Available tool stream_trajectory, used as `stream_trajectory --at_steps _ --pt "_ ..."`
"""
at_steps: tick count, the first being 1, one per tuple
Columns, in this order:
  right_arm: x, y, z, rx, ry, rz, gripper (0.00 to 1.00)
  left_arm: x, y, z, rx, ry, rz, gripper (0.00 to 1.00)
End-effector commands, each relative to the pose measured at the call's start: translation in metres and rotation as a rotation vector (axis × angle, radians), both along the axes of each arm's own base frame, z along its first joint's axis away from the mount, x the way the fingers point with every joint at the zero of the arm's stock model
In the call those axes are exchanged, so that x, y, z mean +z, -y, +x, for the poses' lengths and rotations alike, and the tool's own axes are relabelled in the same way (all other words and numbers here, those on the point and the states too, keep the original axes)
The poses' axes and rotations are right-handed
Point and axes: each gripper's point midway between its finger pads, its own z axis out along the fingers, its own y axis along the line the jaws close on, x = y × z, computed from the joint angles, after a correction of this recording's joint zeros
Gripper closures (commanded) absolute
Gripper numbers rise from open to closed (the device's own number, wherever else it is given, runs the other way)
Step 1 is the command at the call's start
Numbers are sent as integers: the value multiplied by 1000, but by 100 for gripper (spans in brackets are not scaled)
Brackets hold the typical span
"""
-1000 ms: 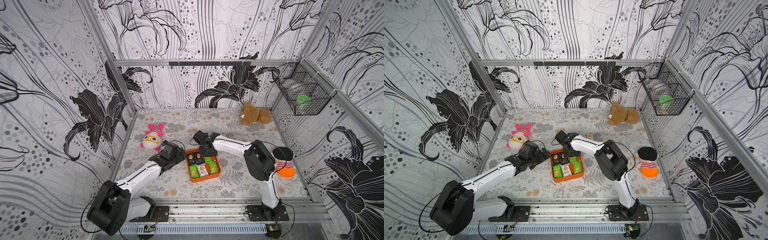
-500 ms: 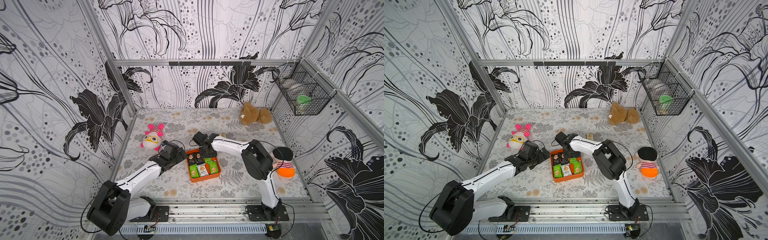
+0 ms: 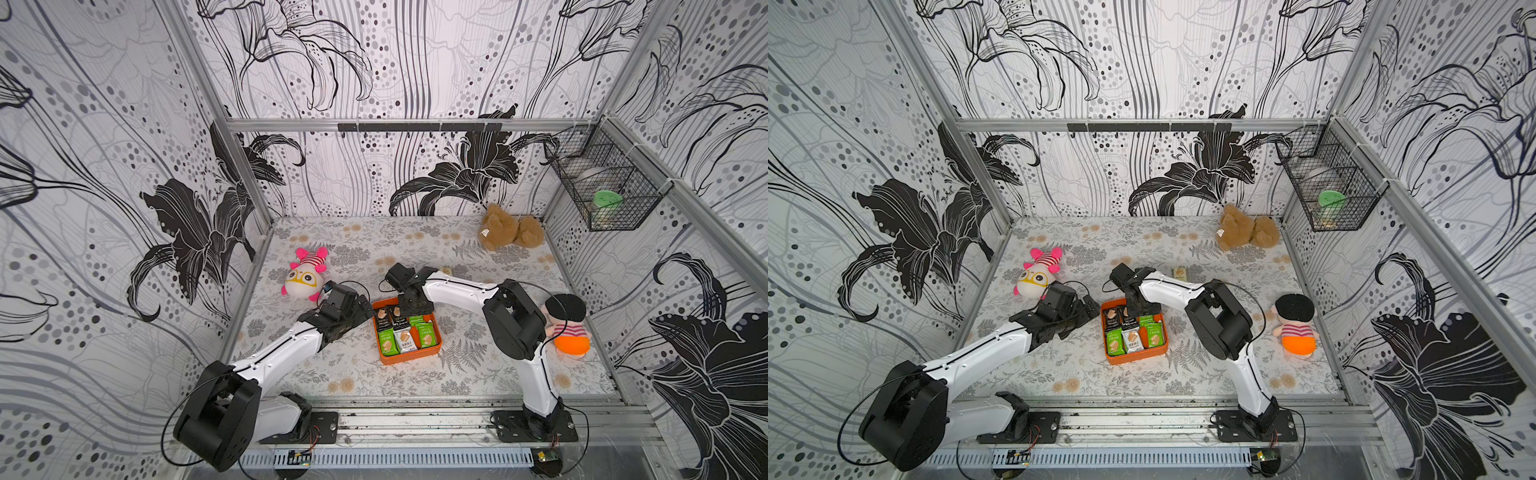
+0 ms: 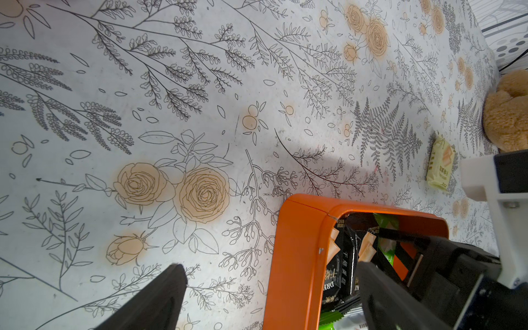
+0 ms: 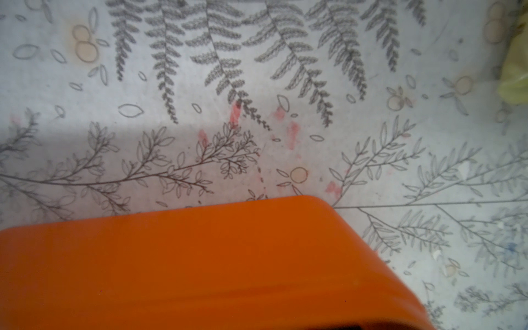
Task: Take the cookies out of the storage box
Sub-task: Pick up the cookie from the storage box, then place the cookie at the center of the board.
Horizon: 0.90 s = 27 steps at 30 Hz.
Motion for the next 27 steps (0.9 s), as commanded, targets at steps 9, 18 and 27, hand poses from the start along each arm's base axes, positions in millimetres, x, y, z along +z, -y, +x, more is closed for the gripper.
stream_trajectory --at_steps 9,18,27 --pt "53 -5 8 40 87 50 55 10 2 5 9 29 -6 3" --pt "73 -8 7 46 111 99 55 13 3 6 8 29 -5 3" --pt "117 -3 8 60 199 184 55 28 22 21 -26 46 -32 3"
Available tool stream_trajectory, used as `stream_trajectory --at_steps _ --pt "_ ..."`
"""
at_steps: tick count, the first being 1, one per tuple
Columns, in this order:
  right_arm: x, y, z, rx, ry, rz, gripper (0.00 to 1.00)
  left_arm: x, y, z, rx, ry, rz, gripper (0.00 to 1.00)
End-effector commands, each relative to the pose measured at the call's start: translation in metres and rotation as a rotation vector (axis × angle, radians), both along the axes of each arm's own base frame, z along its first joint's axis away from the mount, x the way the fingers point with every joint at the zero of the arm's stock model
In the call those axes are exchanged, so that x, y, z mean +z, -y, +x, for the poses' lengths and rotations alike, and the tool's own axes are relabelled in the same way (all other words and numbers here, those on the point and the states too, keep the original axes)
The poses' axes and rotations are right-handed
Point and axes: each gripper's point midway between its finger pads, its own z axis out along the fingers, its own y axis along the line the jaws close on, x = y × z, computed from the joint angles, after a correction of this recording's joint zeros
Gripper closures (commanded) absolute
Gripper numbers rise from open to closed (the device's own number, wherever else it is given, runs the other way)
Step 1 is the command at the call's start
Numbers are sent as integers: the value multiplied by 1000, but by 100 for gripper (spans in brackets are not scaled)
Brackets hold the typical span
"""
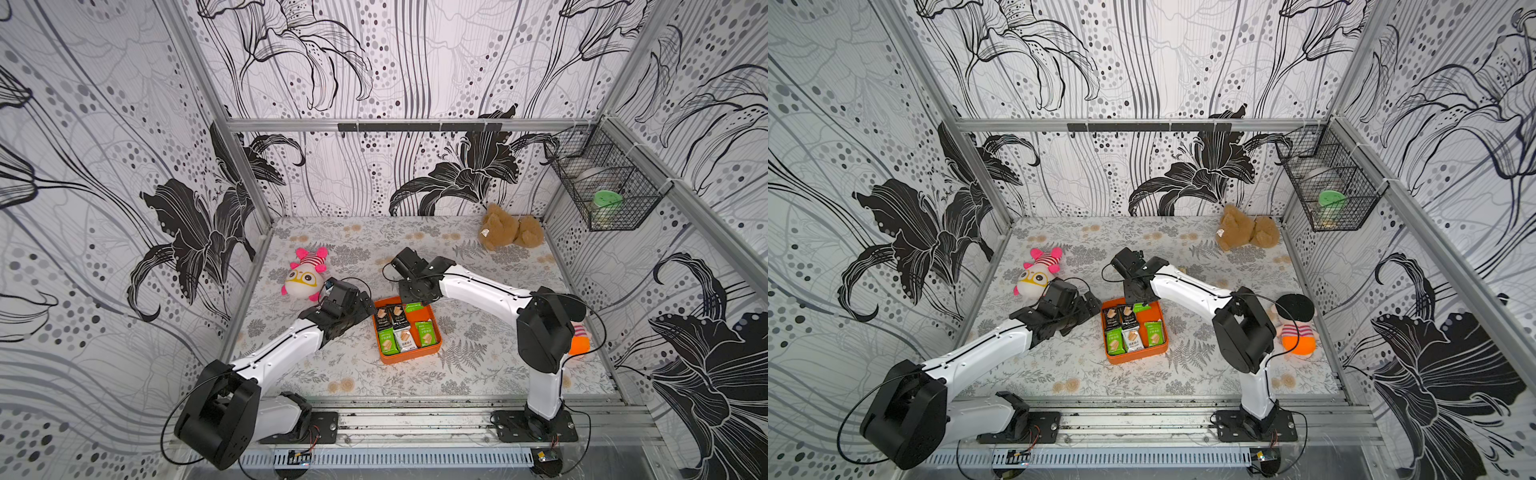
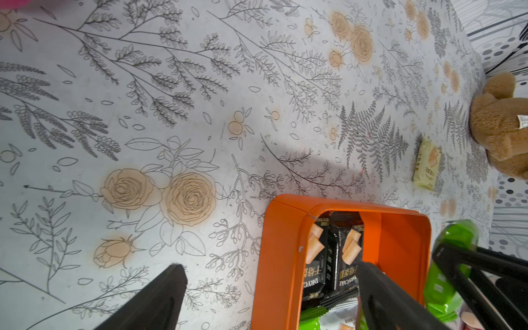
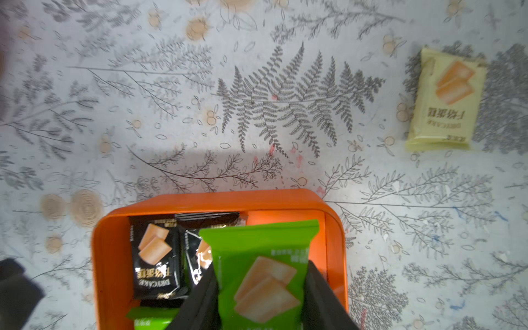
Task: Take the cookies out of the storage box
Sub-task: Place the cookie at the center of the board.
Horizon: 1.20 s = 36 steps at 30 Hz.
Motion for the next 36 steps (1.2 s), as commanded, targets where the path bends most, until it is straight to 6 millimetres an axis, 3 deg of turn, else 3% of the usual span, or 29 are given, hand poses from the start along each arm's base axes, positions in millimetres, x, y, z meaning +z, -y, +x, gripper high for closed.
stream_trajectory --at_steps 1,6,11,17,22,28,29,36 --pt "25 12 2 5 55 18 55 17 16 14 -23 30 -22 3" --pt "22 49 15 -19 68 -33 55 24 39 28 -68 27 -17 3" --pt "11 102 40 -85 71 -63 55 23 59 34 -106 10 -18 3" --pt "-3 148 77 -109 61 -116 55 22 60 30 -110 -2 9 3" --pt "-20 171 109 -127 36 -128 55 20 49 24 -105 -7 57 3" --pt "-44 185 139 -131 -1 -152 54 13 36 16 -73 -13 88 3" --pt "-41 185 147 -136 9 -139 54 12 34 15 -70 -15 90 3" --pt "-69 186 160 -112 -39 -142 53 7 28 7 -56 -32 99 3"
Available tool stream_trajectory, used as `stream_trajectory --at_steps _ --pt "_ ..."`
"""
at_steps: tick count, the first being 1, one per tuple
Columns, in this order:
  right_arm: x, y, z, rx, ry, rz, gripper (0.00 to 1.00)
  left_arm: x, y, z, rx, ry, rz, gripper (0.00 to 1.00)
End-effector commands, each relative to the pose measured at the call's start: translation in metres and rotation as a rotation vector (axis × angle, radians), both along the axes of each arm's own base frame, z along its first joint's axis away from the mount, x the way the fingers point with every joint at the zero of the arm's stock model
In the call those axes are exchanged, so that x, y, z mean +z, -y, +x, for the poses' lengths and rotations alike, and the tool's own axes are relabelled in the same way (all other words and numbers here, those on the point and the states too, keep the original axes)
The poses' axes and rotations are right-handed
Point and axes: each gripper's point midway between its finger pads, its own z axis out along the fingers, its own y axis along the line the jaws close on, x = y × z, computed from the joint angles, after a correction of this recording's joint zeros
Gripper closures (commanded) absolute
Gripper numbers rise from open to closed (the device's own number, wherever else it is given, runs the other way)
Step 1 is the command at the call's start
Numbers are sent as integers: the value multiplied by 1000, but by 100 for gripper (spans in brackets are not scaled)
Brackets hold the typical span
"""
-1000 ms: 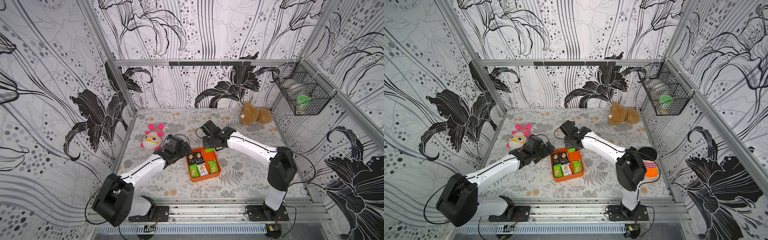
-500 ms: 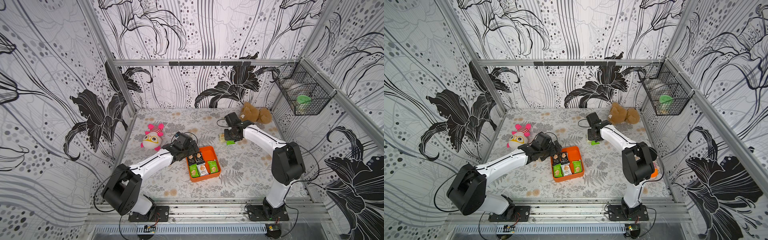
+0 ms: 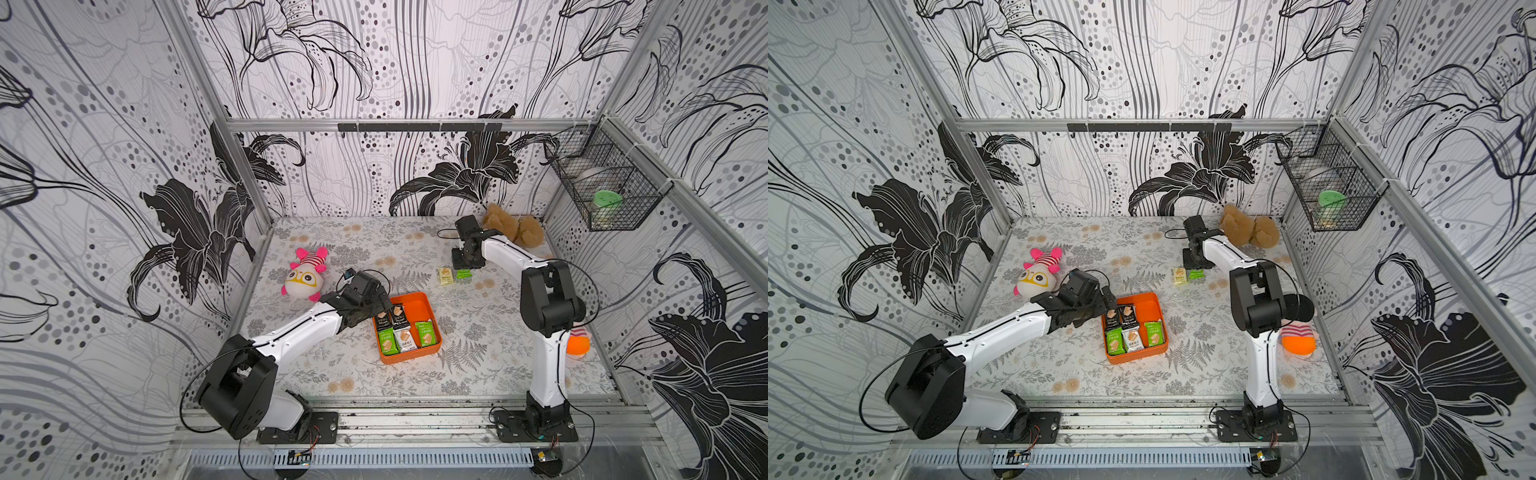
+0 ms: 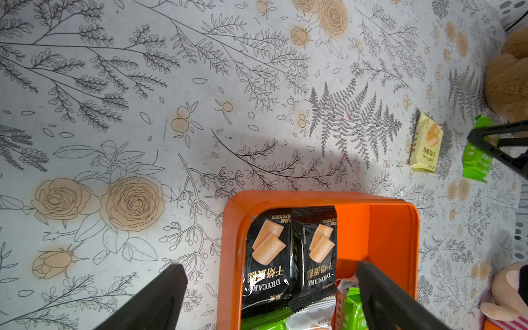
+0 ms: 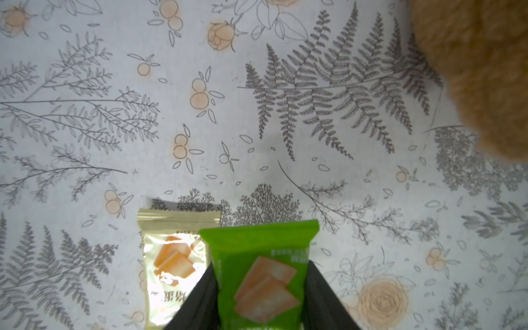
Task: Take the cookies out of the storage box
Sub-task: Place the cookie at the center of the board, then pick up the cookie from the storage box.
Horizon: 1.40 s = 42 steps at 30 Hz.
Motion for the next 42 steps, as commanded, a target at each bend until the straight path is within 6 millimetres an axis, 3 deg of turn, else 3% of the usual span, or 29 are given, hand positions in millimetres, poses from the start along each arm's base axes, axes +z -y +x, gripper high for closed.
stream_trajectory --at_steps 1,9,13,17,23,28,33,42 --pt "-14 -2 2 34 -39 -8 53 2 -8 -5 20 11 20 3" --pt "-31 0 3 34 -72 11 51 -4 -19 -15 51 16 26 3" --pt "-32 0 4 34 -78 16 44 -5 -20 -15 50 15 30 3" --pt "-21 0 5 25 -62 20 35 -1 -19 -14 47 25 27 3" --pt "15 4 -4 -3 -34 29 34 5 -17 -10 40 44 26 3" --pt "42 -6 -32 -17 -28 138 35 5 -10 -8 28 57 -12 3" --pt "53 -25 -78 7 -43 163 35 2 1 -5 -4 44 -43 3" --pt "59 -91 -164 90 -81 205 35 4 6 -11 -18 43 -96 3"
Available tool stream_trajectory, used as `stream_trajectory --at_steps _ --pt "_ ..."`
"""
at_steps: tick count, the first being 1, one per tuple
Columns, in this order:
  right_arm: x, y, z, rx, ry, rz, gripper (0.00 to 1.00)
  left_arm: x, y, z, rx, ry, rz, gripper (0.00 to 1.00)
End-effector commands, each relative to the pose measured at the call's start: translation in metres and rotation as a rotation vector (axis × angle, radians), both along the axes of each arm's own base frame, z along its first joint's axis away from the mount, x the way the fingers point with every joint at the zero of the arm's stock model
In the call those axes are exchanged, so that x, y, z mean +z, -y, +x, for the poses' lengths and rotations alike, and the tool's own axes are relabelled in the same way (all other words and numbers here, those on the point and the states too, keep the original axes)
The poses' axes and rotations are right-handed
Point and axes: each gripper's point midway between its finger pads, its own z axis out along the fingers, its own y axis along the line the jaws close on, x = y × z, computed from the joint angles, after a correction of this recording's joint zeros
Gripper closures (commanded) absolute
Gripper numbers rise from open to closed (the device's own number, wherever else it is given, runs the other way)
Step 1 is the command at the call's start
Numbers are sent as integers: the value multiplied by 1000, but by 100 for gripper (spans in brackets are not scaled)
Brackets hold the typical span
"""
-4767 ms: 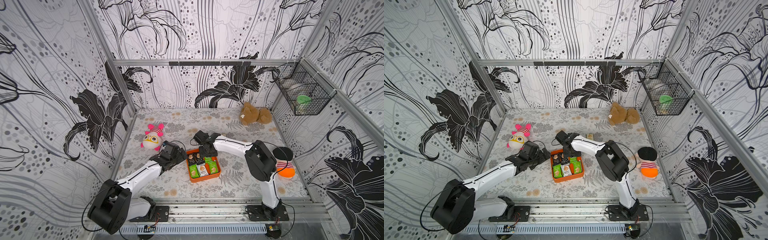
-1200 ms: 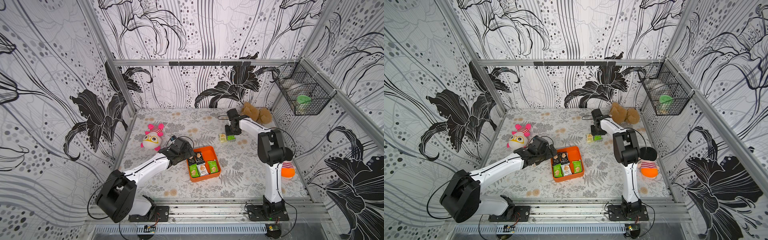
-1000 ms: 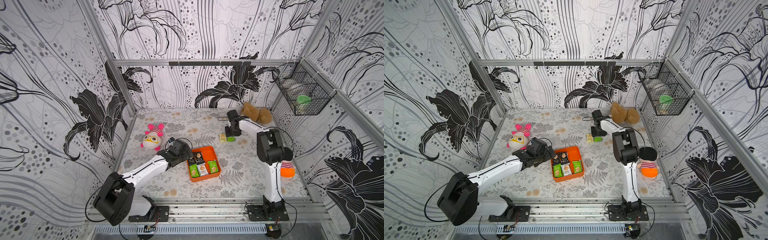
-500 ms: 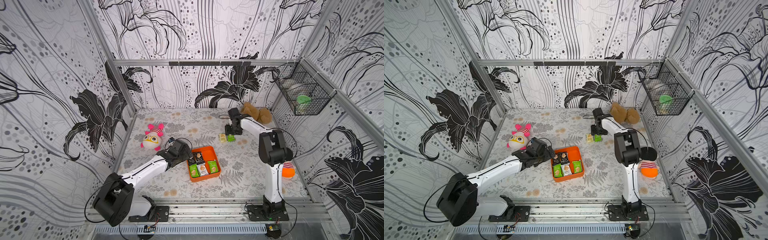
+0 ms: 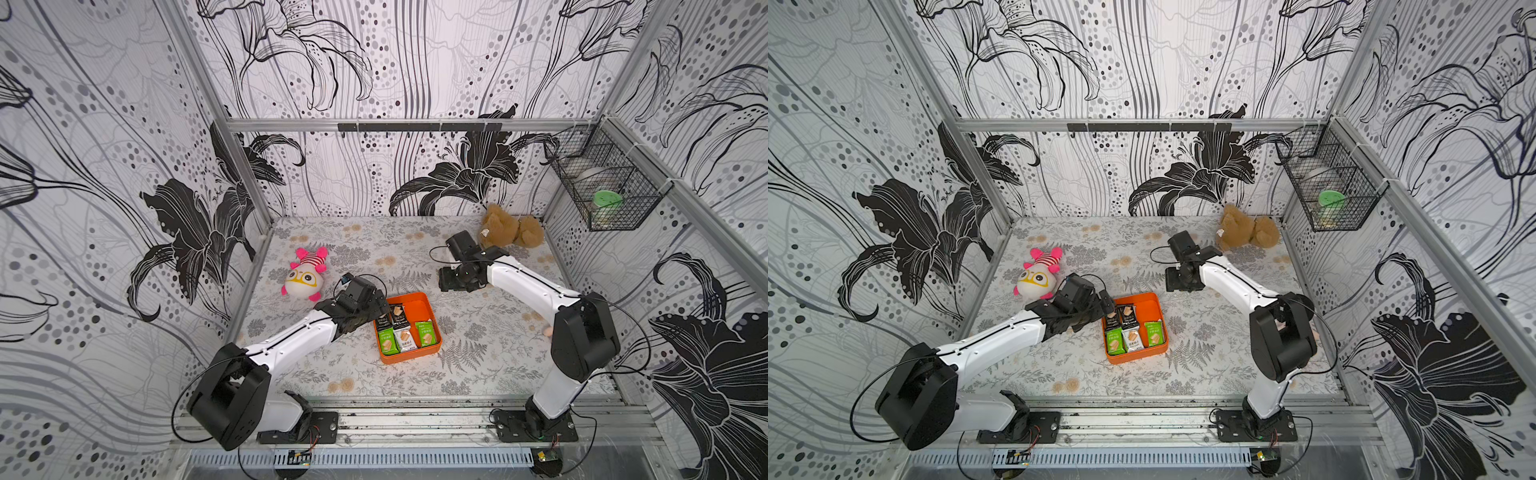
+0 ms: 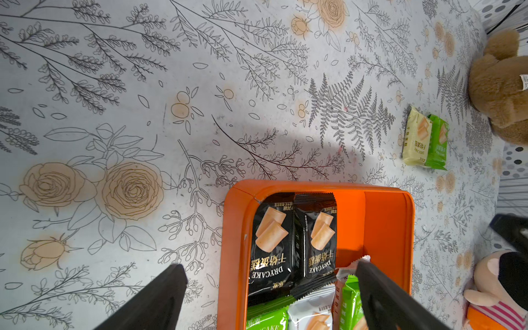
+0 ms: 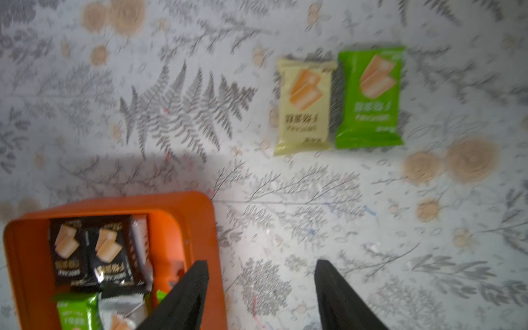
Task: Take the cookies out of the storage box
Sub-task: Pick up the cookie from the storage box.
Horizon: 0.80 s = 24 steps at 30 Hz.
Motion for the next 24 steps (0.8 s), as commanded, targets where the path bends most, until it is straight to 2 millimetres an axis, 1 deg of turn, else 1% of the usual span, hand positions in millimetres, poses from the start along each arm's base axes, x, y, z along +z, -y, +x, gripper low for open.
stream_trajectory --at_steps 1,3,6,9,12,14,17,18,19,24 --pt "10 -16 -30 -30 -18 46 35 5 3 -3 -12 26 -33 3" --pt "12 -31 -48 -10 -21 62 36 3 0 -7 -14 24 -30 3" --pt "10 -48 -73 14 -32 48 37 -1 -5 -13 -12 20 -20 3" --pt "8 -60 -92 16 -41 38 37 -6 -8 -17 -12 19 -14 3" --pt "1 -69 -108 14 -57 35 38 -8 -10 -18 -9 25 -13 3" --pt "-6 -71 -115 4 -72 10 39 -8 -10 -18 -9 29 -11 3" --pt "-15 -73 -120 -14 -84 -35 39 -9 -11 -18 -11 34 -6 3" --pt "-16 -73 -120 -25 -83 -46 39 -9 -12 -19 -13 36 -4 3" --pt "-24 -73 -120 -32 -95 -72 39 -8 -12 -18 -13 40 -3 3" --pt "-38 -67 -118 -86 -106 -153 38 -10 -18 -21 -9 44 19 3"
